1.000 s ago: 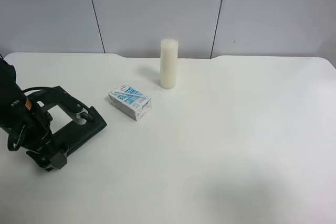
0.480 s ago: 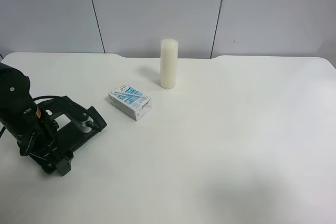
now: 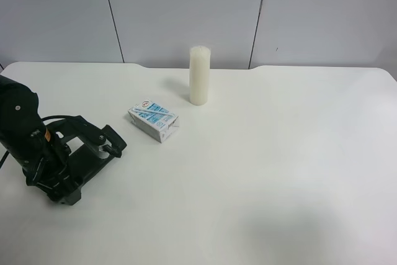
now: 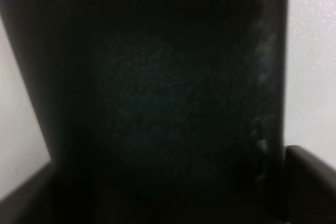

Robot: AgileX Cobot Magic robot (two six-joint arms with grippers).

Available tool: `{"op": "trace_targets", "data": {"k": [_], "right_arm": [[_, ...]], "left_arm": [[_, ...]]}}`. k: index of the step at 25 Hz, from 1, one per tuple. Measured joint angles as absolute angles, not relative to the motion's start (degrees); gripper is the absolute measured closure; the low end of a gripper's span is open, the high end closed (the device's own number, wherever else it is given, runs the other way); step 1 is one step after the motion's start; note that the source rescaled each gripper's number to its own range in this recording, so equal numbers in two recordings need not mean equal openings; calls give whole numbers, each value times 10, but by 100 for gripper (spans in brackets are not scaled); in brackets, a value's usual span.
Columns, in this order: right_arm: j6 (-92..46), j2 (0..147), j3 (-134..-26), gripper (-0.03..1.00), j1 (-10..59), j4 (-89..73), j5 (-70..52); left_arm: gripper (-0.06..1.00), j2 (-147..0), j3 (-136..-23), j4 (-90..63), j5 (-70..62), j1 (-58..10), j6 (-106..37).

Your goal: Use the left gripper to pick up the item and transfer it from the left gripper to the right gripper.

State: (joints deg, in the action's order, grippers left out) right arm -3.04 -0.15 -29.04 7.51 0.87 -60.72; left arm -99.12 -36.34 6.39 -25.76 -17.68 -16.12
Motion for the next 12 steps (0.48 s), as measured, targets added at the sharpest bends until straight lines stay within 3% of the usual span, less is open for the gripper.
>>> {"op": "trace_targets", "data": {"k": [2,3,12], "right_arm": [[-30,-1,-290,-3,75,9,-607],[-30,-1,-290,-3,75,9,-607],[-30,-1,-290,-3,75,9,-607]], "left_arm": [[74,-991,-363,64,-258,-177,-161],[77,-991,-363,64,-258,-177,-161],[79,-981,-373,77,-268,-177,-161]]}}
